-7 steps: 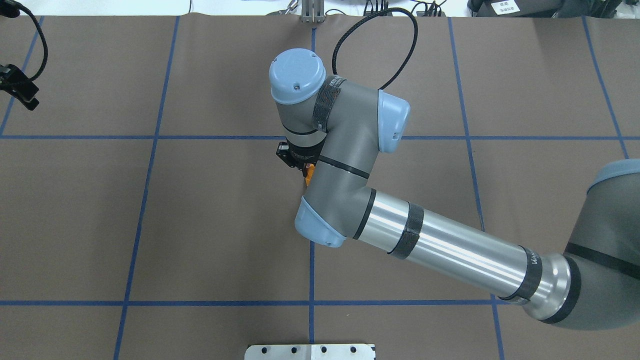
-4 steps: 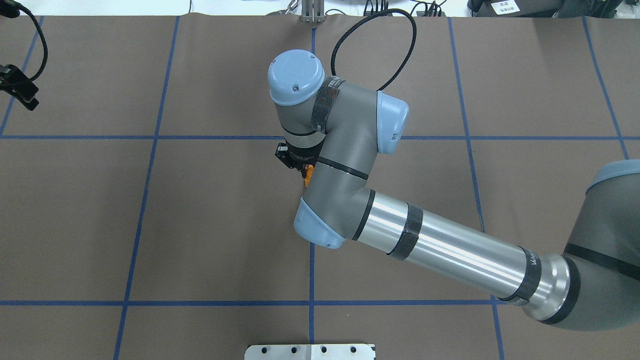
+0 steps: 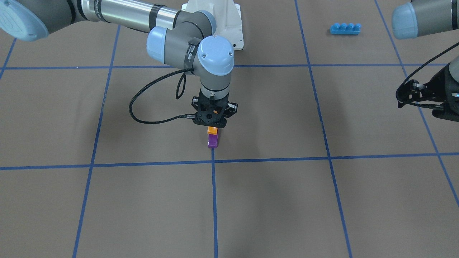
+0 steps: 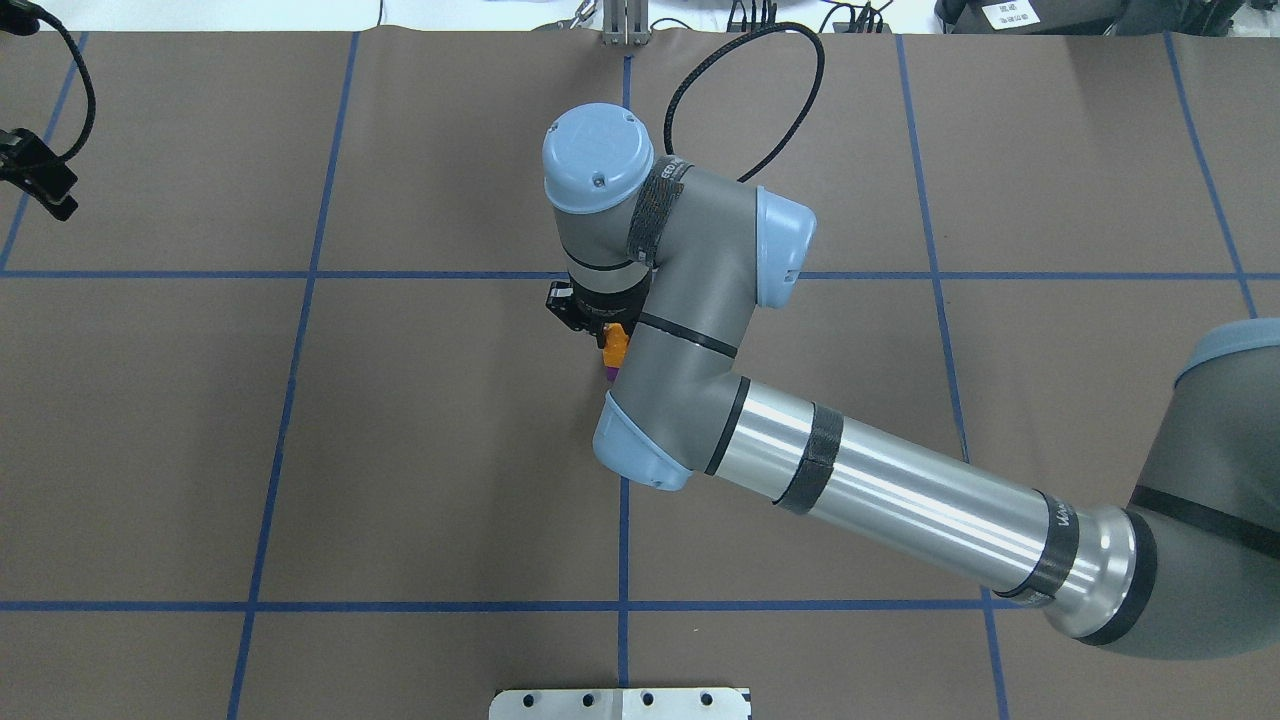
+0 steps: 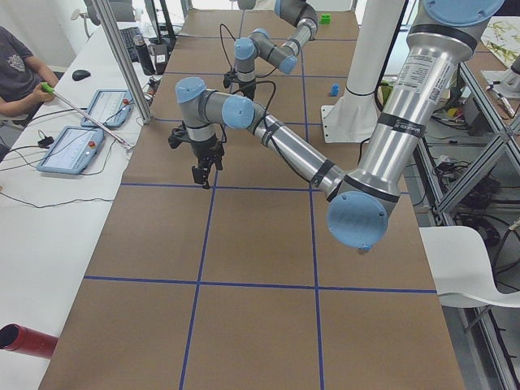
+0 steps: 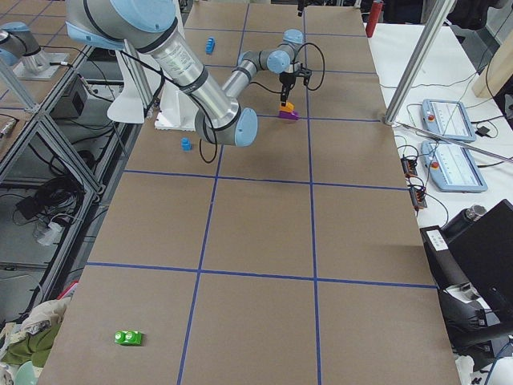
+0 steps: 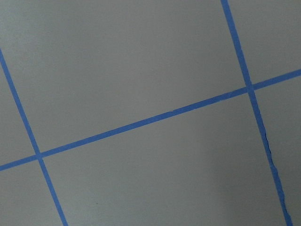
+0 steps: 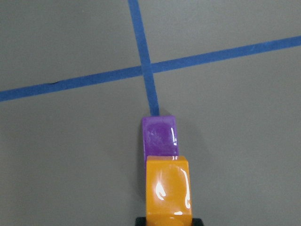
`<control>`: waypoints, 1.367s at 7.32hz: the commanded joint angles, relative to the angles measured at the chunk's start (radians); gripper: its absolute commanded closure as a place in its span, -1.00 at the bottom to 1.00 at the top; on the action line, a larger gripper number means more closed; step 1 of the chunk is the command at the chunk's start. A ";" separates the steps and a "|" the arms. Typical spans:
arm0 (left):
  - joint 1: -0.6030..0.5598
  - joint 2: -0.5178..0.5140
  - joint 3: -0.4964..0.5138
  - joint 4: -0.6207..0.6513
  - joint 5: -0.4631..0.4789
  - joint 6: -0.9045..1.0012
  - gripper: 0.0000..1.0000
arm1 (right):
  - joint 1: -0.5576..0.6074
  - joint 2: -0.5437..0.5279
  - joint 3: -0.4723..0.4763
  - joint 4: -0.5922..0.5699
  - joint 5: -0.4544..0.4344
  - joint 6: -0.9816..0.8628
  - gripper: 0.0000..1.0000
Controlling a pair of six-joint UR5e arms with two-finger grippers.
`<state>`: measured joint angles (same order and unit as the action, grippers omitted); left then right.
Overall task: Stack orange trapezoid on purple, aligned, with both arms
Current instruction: 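Lower and align the orange block onto the purple block with the right gripper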
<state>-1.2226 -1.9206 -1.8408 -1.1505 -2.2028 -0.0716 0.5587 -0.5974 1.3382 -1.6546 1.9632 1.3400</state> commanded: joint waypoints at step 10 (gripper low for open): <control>-0.002 -0.012 -0.005 0.002 0.000 -0.002 -1.00 | 0.012 0.001 -0.011 0.015 0.003 0.015 -1.00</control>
<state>-1.2238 -1.9290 -1.8449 -1.1490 -2.2028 -0.0736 0.5664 -0.5978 1.3252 -1.6403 1.9653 1.3527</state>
